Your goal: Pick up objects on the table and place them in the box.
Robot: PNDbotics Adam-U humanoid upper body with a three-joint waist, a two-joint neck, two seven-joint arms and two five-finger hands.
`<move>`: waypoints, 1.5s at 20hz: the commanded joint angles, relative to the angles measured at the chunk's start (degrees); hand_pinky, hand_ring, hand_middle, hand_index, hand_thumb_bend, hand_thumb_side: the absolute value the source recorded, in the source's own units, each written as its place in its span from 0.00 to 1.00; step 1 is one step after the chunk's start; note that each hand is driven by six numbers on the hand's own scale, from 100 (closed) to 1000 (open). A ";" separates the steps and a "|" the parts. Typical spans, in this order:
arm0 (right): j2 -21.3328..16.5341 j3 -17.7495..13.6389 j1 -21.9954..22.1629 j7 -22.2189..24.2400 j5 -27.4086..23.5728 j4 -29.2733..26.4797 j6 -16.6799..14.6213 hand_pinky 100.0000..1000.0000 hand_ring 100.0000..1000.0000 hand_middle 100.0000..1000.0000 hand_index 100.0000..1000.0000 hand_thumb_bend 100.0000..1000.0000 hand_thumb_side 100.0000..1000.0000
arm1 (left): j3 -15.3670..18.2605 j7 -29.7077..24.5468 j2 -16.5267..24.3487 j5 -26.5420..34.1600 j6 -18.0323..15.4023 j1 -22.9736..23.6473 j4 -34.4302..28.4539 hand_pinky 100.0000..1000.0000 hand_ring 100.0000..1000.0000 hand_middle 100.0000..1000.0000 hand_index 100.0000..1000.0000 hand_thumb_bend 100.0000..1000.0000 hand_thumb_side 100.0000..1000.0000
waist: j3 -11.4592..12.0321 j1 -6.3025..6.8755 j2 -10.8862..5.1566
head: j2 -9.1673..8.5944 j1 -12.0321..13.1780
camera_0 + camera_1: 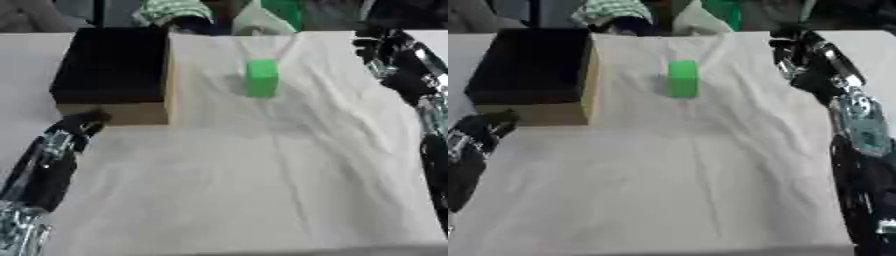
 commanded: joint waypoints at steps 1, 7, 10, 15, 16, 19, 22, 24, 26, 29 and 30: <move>-1.89 0.35 -1.67 2.49 1.31 -0.06 -0.98 0.91 0.90 0.85 0.93 0.00 0.03 | 0.43 -0.23 0.63 0.19 0.00 -0.36 -0.63 1.00 1.00 0.69 0.72 0.00 0.81 | 0.05 0.01 -0.91 | -0.56 -0.18; -2.90 0.87 -2.68 4.63 3.18 1.44 -3.44 0.91 0.90 0.85 0.93 0.03 0.01 | 0.38 -0.29 0.67 0.23 0.01 -0.32 -0.60 1.00 1.00 0.69 0.72 0.00 0.81 | 0.14 -0.05 -1.01 | -0.50 -0.23; -4.76 2.71 -4.38 5.78 4.40 0.65 -4.86 0.90 0.93 0.87 0.96 0.37 0.00 | 0.28 -0.38 1.00 0.16 0.04 -0.17 -0.54 1.00 1.00 0.69 0.72 0.00 0.81 | 0.27 -0.50 -1.24 | -0.25 -0.18; -10.54 8.03 -8.47 10.60 9.23 4.10 -9.72 0.90 0.94 0.88 0.96 0.44 0.00 | 0.21 -0.48 1.02 0.13 0.03 -0.08 -0.51 1.00 1.00 0.69 0.72 0.00 0.81 | 0.47 -0.48 -1.30 | -0.21 -0.17; -11.10 8.35 -9.25 11.60 10.25 4.82 -10.73 0.90 0.94 0.88 0.96 0.48 0.00 | 0.20 -0.49 1.04 0.12 0.03 -0.04 -0.50 1.00 1.00 0.69 0.72 0.00 0.81 | 0.51 -0.50 -1.35 | -0.17 -0.14; -12.90 9.94 -12.89 14.37 13.16 7.73 -13.65 0.89 0.94 0.89 0.96 0.57 0.00 | 0.15 -0.56 1.15 0.09 0.01 0.12 -0.46 1.00 1.00 0.69 0.72 0.00 0.81 | 0.65 -0.61 -1.57 | -0.02 -0.16; -13.82 11.28 -16.68 16.27 16.02 11.15 -16.50 0.89 0.95 0.90 0.96 0.58 0.01 | 0.05 -0.67 1.26 0.07 0.04 0.30 -0.38 1.00 1.00 0.69 0.72 0.00 0.81 | 0.72 -0.77 -1.78 | 0.10 -0.29; -14.13 12.21 -19.37 17.26 17.85 13.81 -18.33 0.89 0.95 0.90 0.96 0.58 0.03 | -0.06 -0.78 1.35 0.02 0.07 0.41 -0.31 1.00 1.00 0.69 0.72 0.00 0.81 | 0.78 -0.96 -1.93 | 0.18 -0.43; -14.13 12.78 -22.17 17.97 19.75 16.83 -20.23 0.89 0.95 0.90 0.96 0.56 0.08 | -0.15 -0.89 1.46 -0.04 0.08 0.42 -0.27 1.00 1.00 0.69 0.72 0.00 0.81 | 0.79 -1.12 -1.95 | 0.10 -0.41; -13.69 13.45 -25.70 18.96 22.60 21.36 -22.97 0.89 0.95 0.91 0.96 0.57 0.13 | -0.30 -1.06 1.63 -0.05 0.09 0.32 -0.24 1.00 1.00 0.69 0.72 0.00 0.81 | 0.96 -1.40 -1.94 | -0.06 -0.62; -13.34 13.52 -26.80 19.27 23.58 22.95 -23.59 0.89 0.95 0.91 0.96 0.57 0.15 | -0.37 -1.13 1.67 -0.04 0.10 0.23 -0.24 1.00 1.00 0.69 0.72 0.00 0.81 | 1.06 -1.48 -1.88 | -0.17 -0.78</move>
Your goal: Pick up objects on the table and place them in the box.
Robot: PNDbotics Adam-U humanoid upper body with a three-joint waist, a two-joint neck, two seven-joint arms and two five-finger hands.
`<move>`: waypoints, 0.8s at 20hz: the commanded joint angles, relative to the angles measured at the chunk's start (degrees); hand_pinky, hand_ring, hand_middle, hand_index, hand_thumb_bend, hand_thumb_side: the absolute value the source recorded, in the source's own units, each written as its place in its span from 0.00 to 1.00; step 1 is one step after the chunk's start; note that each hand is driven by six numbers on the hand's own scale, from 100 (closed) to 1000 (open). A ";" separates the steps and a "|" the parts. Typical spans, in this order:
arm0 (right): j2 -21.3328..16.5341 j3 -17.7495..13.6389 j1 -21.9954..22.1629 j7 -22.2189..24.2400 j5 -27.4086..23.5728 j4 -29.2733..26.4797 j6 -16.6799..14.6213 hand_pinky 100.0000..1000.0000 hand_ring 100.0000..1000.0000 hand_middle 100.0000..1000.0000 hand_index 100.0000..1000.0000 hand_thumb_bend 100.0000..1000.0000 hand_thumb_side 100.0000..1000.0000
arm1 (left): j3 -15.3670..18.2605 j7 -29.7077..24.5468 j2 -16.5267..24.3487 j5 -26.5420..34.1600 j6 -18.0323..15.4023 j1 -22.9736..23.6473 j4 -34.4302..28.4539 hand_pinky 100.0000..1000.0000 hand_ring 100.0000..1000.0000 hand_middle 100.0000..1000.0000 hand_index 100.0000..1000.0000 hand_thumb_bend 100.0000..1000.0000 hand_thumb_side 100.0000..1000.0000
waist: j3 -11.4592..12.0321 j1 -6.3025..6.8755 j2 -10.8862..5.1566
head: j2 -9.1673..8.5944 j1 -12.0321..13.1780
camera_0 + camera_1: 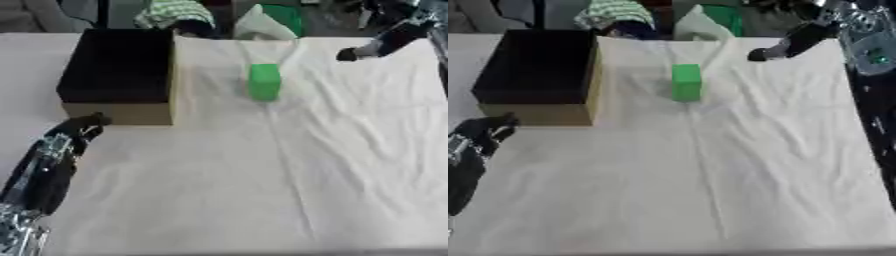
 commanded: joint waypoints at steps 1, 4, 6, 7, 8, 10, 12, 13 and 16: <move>-0.96 0.25 -3.66 11.20 3.24 4.22 -12.50 0.89 0.95 0.91 0.96 0.57 0.15 | -0.32 -0.38 1.14 -0.06 -0.07 -0.46 -0.58 1.00 1.00 0.69 0.72 0.00 0.81 | 0.21 -0.09 -0.87 | -0.37 -0.49; 0.43 0.41 -6.20 10.61 6.14 8.93 -12.81 0.89 0.95 0.91 0.96 0.57 0.17 | -0.50 -0.61 1.21 -0.07 -0.03 -0.71 -0.59 1.00 1.00 0.69 0.72 0.00 0.81 | 0.66 -0.25 -0.68 | -0.64 -0.87; 1.76 0.71 -7.66 9.40 8.13 12.15 -12.53 0.88 0.95 0.91 0.96 0.58 0.19 | -0.61 -0.75 1.23 -0.05 -0.02 -0.88 -0.60 1.00 1.00 0.69 0.72 0.00 0.81 | 1.06 -0.33 -0.50 | -0.86 -1.25; 2.34 1.08 -8.28 8.69 9.05 13.50 -12.40 0.88 0.95 0.91 0.96 0.59 0.21 | -0.66 -0.81 1.23 -0.04 -0.01 -0.96 -0.61 1.00 1.00 0.69 0.72 0.00 0.81 | 1.27 -0.37 -0.39 | -0.98 -1.39; 2.92 1.55 -8.83 7.93 10.01 14.70 -12.13 0.88 0.95 0.91 0.96 0.59 0.21 | -0.72 -0.88 1.22 -0.03 0.00 -1.09 -0.62 1.00 1.00 0.69 0.72 0.00 0.81 | 1.48 -0.41 -0.27 | -1.11 -1.53; 4.19 2.29 -9.57 6.39 11.92 16.49 -11.30 0.88 0.95 0.91 0.96 0.59 0.22 | -0.85 -1.04 1.22 0.00 0.01 -1.31 -0.67 1.00 1.00 0.69 0.72 0.00 0.81 | 1.87 -0.48 -0.06 | -1.33 -1.81; 5.64 2.64 -10.01 4.77 13.81 17.56 -10.23 0.88 0.95 0.91 0.96 0.59 0.23 | -0.91 -1.13 1.19 0.00 0.06 -1.45 -0.66 1.00 1.00 0.69 0.72 0.00 0.81 | 2.18 -0.54 0.12 | -1.52 -2.05; 6.37 2.73 -10.15 4.01 14.75 17.96 -9.65 0.88 0.95 0.91 0.96 0.59 0.23 | -0.95 -1.17 1.15 0.00 0.08 -1.53 -0.66 1.00 1.00 0.69 0.72 0.00 0.81 | 2.33 -0.56 0.20 | -1.62 -2.17; 8.29 2.74 -10.54 1.78 17.70 19.12 -7.96 0.88 0.95 0.91 0.96 0.59 0.24 | -1.06 -1.32 1.07 0.03 0.12 -1.75 -0.69 1.00 1.00 0.69 0.72 0.00 0.81 | 2.79 -0.60 0.37 | -1.88 -2.47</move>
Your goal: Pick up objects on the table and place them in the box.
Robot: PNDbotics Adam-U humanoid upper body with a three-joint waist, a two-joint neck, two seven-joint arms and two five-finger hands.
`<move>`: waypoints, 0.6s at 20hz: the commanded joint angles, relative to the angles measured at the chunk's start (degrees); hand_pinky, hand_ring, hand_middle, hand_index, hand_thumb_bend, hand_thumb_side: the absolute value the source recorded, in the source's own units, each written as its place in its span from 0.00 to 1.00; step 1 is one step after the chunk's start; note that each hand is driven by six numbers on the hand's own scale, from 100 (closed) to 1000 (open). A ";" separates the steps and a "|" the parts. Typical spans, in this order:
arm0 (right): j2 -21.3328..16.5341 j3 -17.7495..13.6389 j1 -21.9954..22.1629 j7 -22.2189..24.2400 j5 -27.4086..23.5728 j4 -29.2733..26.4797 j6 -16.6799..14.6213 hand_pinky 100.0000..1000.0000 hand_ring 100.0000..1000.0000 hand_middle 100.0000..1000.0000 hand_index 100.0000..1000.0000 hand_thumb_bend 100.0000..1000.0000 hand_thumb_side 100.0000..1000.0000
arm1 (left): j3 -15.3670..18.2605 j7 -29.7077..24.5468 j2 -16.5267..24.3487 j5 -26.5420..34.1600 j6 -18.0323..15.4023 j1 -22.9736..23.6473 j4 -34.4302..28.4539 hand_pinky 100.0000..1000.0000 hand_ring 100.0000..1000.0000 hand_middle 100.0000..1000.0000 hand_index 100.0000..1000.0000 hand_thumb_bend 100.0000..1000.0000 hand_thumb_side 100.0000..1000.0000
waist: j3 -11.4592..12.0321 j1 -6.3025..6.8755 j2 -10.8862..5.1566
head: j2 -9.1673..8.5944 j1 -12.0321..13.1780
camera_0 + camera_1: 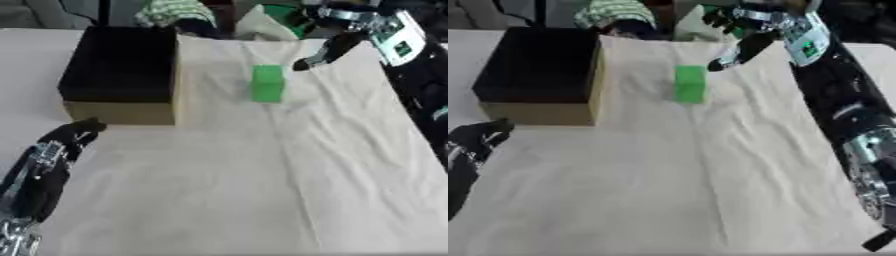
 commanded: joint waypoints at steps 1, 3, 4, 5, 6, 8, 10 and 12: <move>0.78 -0.10 -1.99 3.80 3.35 0.72 -4.84 0.88 0.95 0.91 0.96 0.59 0.24 | -0.19 -0.32 1.04 0.03 -0.05 -0.67 -0.70 1.00 1.00 0.69 0.72 0.00 0.81 | 0.24 0.08 -0.73 | -0.85 -0.47; 1.60 -0.44 -2.11 2.31 5.37 1.38 -3.99 0.88 0.95 0.91 0.96 0.59 0.24 | -0.23 -0.36 1.00 0.03 -0.02 -0.76 -0.69 1.00 1.00 0.69 0.72 0.00 0.81 | 0.54 0.03 -0.64 | -0.97 -0.65; 1.99 -0.66 -2.14 1.58 6.41 1.67 -3.66 0.88 0.95 0.91 0.96 0.59 0.24 | -0.25 -0.39 0.98 0.03 0.00 -0.77 -0.68 1.00 1.00 0.69 0.72 0.00 0.81 | 0.66 0.02 -0.61 | -1.00 -0.70; 2.38 -0.92 -2.17 0.91 7.45 1.92 -3.43 0.88 0.95 0.91 0.96 0.59 0.24 | -0.27 -0.41 0.96 0.02 0.01 -0.77 -0.68 1.00 1.00 0.69 0.72 0.00 0.81 | 0.74 0.03 -0.59 | -0.98 -0.75; 2.78 -1.21 -2.19 0.28 8.49 2.12 -3.25 0.88 0.95 0.91 0.96 0.59 0.24 | -0.28 -0.42 0.94 0.01 0.02 -0.78 -0.67 1.00 1.00 0.69 0.72 0.00 0.81 | 0.79 0.04 -0.57 | -0.96 -0.79; 3.48 -1.76 -2.21 -0.76 10.64 2.47 -3.07 0.88 0.95 0.91 0.96 0.59 0.24 | -0.31 -0.45 0.91 0.01 0.02 -0.82 -0.68 1.00 1.00 0.69 0.72 0.00 0.81 | 0.88 0.06 -0.53 | -0.92 -0.88; 3.94 -2.30 -2.23 -1.72 12.71 2.75 -2.93 0.88 0.95 0.91 0.96 0.59 0.24 | -0.34 -0.48 0.89 0.01 0.02 -0.87 -0.69 1.00 1.00 0.69 0.72 0.00 0.81 | 1.00 0.09 -0.48 | -0.96 -0.96; 4.17 -2.98 -2.18 -2.96 14.79 3.07 -2.61 0.88 0.95 0.91 0.96 0.59 0.24 | -0.38 -0.53 0.88 0.01 0.01 -0.88 -0.70 1.00 1.00 0.69 0.72 0.00 0.81 | 1.17 0.13 -0.45 | -1.03 -1.03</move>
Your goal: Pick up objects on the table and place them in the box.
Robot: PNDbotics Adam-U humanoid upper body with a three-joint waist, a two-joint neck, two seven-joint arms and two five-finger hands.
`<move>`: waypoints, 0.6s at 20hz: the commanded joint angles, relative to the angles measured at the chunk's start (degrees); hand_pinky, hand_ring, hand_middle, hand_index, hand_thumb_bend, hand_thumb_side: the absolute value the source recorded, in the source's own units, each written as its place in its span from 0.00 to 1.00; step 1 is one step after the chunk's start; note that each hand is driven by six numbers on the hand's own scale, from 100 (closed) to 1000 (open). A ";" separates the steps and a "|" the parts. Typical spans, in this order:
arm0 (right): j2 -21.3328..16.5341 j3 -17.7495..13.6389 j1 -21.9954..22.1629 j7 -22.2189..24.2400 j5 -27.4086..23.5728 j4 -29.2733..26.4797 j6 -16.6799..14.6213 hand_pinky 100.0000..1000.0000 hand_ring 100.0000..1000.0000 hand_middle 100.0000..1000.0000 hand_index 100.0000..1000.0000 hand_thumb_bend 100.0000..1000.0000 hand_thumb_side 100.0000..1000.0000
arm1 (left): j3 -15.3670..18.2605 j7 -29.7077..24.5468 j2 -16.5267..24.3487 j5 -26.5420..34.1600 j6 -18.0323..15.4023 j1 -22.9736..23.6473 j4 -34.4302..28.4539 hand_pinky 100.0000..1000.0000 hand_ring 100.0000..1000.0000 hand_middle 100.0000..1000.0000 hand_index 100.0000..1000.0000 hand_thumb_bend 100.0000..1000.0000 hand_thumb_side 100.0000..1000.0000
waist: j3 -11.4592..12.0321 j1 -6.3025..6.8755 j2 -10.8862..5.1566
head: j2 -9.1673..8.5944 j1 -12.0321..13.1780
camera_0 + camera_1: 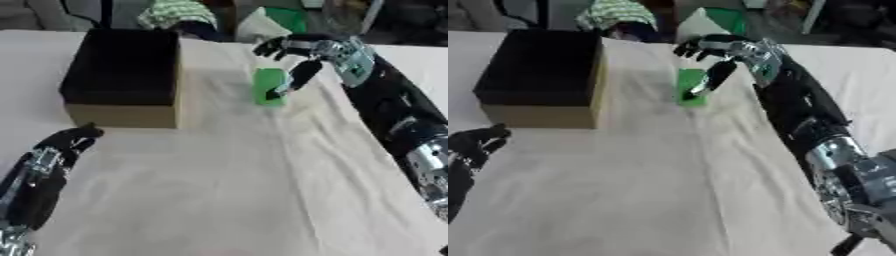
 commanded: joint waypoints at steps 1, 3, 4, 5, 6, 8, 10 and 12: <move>-0.56 -1.30 -1.64 -1.17 3.46 0.03 -0.43 0.88 0.95 0.90 0.96 0.58 0.24 | -0.25 -0.27 0.87 0.00 -0.10 -0.63 -0.70 1.00 1.00 0.69 0.72 0.00 0.81 | 0.18 0.31 -0.76 | -0.60 -0.23; -0.56 -1.90 -1.52 -2.70 5.33 0.52 0.30 0.88 0.95 0.90 0.95 0.58 0.25 | -0.23 -0.26 0.87 -0.02 -0.11 -0.62 -0.71 1.00 1.00 0.69 0.72 0.00 0.81 | 0.33 0.34 -0.74 | -0.72 -0.30; -0.64 -2.17 -1.46 -3.51 6.22 0.87 0.76 0.88 0.95 0.90 0.95 0.58 0.25 | -0.24 -0.25 0.87 -0.01 -0.12 -0.65 -0.72 1.00 1.00 0.69 0.72 0.00 0.81 | 0.38 0.34 -0.72 | -0.77 -0.31; -0.70 -2.42 -1.41 -4.37 7.14 1.29 1.24 0.88 0.95 0.90 0.95 0.58 0.25 | -0.25 -0.27 0.87 0.01 -0.12 -0.68 -0.73 1.00 1.00 0.69 0.72 0.00 0.81 | 0.42 0.34 -0.70 | -0.82 -0.31; -0.80 -2.68 -1.32 -5.24 8.03 1.77 1.71 0.88 0.95 0.90 0.95 0.58 0.25 | -0.26 -0.28 0.86 0.01 -0.12 -0.70 -0.73 1.00 1.00 0.69 0.72 0.00 0.81 | 0.43 0.34 -0.68 | -0.89 -0.29; -0.97 -3.14 -1.13 -6.95 9.82 2.81 2.39 0.88 0.95 0.89 0.95 0.58 0.25 | -0.27 -0.30 0.84 0.01 -0.11 -0.72 -0.73 1.00 1.00 0.69 0.72 0.00 0.81 | 0.41 0.36 -0.64 | -1.01 -0.24; -1.16 -3.65 -0.82 -8.76 11.67 3.89 2.89 0.88 0.93 0.86 0.94 0.57 0.25 | -0.23 -0.26 0.86 -0.01 -0.13 -0.71 -0.75 1.00 1.00 0.69 0.72 0.00 0.81 | 0.29 0.41 -0.59 | -1.11 -0.18; -1.18 -4.04 -0.58 -10.47 13.57 4.85 3.13 0.86 0.91 0.81 0.91 0.57 0.25 | -0.22 -0.24 0.85 0.01 -0.14 -0.73 -0.76 1.00 1.00 0.69 0.72 0.00 0.81 | 0.18 0.46 -0.55 | -1.18 -0.15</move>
